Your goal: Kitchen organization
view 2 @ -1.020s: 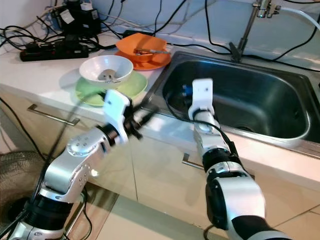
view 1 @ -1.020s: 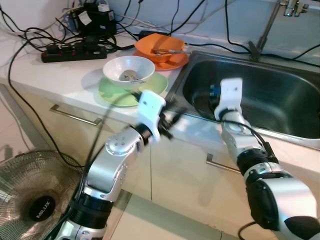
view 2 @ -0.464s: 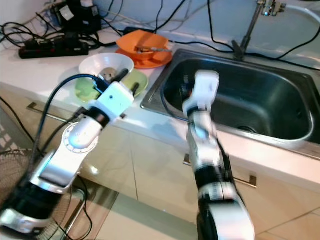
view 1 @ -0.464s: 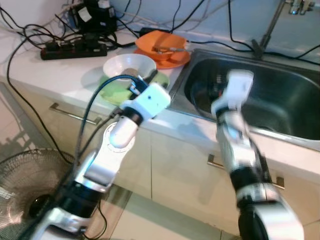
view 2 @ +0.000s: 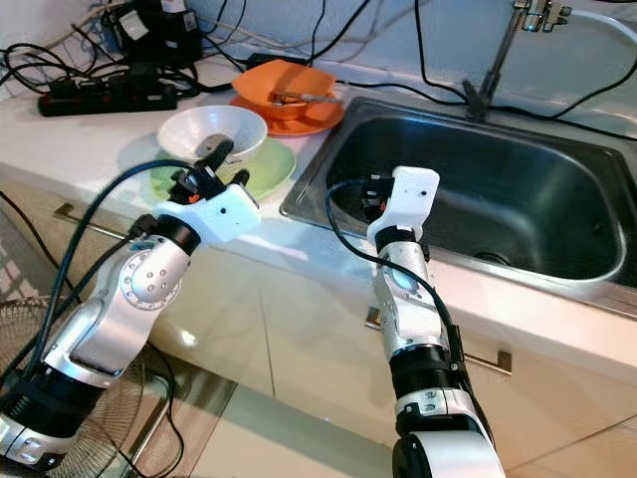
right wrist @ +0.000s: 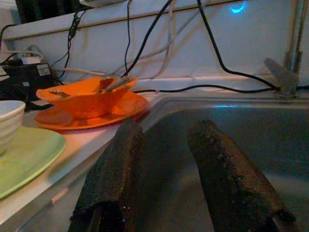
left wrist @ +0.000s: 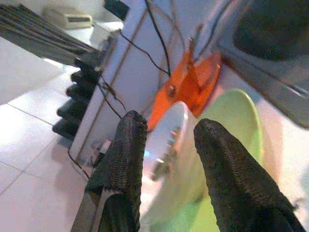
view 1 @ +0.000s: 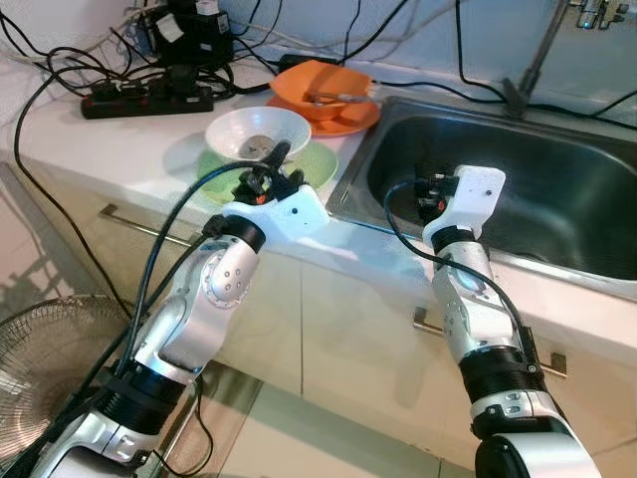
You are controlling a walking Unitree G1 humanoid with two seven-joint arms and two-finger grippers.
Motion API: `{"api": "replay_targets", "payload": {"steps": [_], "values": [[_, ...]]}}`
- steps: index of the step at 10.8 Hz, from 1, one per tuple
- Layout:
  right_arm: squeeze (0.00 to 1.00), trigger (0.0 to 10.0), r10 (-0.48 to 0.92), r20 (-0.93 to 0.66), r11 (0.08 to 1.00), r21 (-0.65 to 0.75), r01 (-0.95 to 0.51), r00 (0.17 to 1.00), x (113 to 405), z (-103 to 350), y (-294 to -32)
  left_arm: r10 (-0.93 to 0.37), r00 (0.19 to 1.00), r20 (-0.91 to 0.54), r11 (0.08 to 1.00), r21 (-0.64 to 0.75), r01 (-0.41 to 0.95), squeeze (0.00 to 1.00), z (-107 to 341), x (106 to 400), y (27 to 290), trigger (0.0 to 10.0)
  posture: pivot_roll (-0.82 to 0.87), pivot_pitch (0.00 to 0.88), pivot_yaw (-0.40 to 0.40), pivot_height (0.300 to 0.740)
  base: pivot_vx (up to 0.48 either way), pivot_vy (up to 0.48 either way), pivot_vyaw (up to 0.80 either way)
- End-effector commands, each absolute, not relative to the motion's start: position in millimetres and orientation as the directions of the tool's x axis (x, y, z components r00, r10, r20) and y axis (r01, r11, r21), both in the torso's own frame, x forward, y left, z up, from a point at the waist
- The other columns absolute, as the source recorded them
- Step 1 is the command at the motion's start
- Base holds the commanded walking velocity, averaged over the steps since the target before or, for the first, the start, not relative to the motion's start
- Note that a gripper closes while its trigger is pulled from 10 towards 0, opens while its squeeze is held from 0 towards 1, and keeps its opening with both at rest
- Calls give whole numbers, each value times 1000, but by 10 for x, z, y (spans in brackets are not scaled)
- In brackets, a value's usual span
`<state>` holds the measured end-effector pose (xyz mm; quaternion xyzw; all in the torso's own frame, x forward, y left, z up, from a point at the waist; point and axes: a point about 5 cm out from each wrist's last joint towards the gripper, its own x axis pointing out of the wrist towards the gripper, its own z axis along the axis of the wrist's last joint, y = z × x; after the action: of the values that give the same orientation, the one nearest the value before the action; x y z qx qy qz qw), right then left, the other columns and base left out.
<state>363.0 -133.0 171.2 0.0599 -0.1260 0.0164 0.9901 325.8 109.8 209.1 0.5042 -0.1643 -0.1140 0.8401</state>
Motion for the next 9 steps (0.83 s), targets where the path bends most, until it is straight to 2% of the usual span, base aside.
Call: {"api": "replay_targets", "payload": {"steps": [1,5,9], "values": [[0,10000,13,263,990,129,-49,965,3615,1761,-1332,-353,924,145,439,898,26,0,2073,3279,1092,10000,99,61,-13,740,0,0,0],[0,10000,13,260,989,138,-50,966,3595,1789,-1294,-330,935,126,368,930,5,0,2052,3459,1004,10000,82,69,-6,740,0,0,0],[0,10000,2,252,989,143,-39,968,3586,1787,-1309,-317,940,126,336,942,-13,0,2065,3542,971,10000,82,70,-4,740,0,0,0]]}}
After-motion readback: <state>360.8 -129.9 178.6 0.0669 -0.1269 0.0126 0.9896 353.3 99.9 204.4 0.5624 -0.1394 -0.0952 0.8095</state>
